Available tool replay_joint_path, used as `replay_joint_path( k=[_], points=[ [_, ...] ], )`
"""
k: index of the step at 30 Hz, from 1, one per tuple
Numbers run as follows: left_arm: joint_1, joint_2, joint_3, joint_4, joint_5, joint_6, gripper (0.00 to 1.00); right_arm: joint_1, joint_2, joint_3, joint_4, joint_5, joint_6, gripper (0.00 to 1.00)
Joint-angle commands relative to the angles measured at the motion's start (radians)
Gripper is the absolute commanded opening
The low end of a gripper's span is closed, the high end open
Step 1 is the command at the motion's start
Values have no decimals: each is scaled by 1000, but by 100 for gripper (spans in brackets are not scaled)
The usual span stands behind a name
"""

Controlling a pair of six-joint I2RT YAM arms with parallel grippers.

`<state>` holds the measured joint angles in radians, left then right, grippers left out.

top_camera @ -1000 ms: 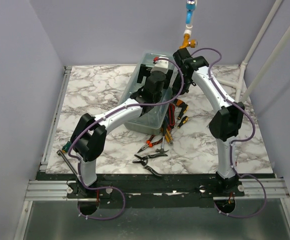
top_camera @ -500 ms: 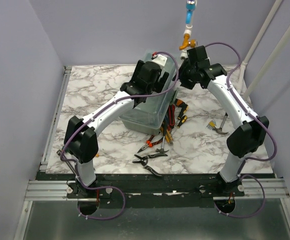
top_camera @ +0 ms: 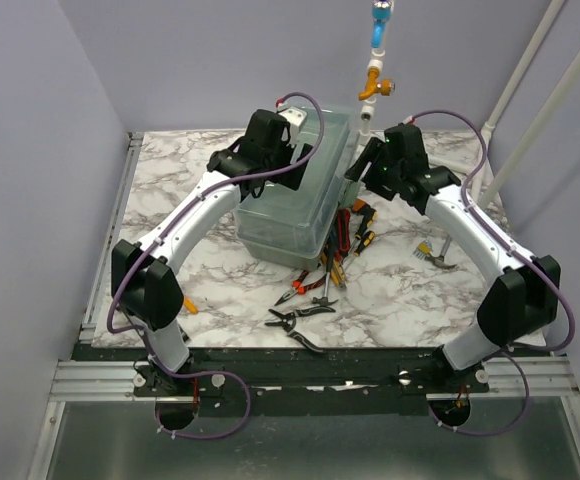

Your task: Pack the tool kit

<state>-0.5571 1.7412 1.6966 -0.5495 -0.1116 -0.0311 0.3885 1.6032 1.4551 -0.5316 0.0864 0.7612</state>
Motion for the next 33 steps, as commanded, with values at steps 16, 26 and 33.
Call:
replay_joint_path(
  k=[16, 26, 33],
  points=[
    [341, -430, -533, 557, 615, -368, 98, -17, 53, -32, 343, -242, -51, 100],
    [422, -359, -792, 884, 743, -609, 99, -15, 78, -52, 299, -212, -40, 100],
    [433, -349, -842, 1006, 842, -696, 97, 65, 156, -15, 343, -357, -26, 100]
  ],
)
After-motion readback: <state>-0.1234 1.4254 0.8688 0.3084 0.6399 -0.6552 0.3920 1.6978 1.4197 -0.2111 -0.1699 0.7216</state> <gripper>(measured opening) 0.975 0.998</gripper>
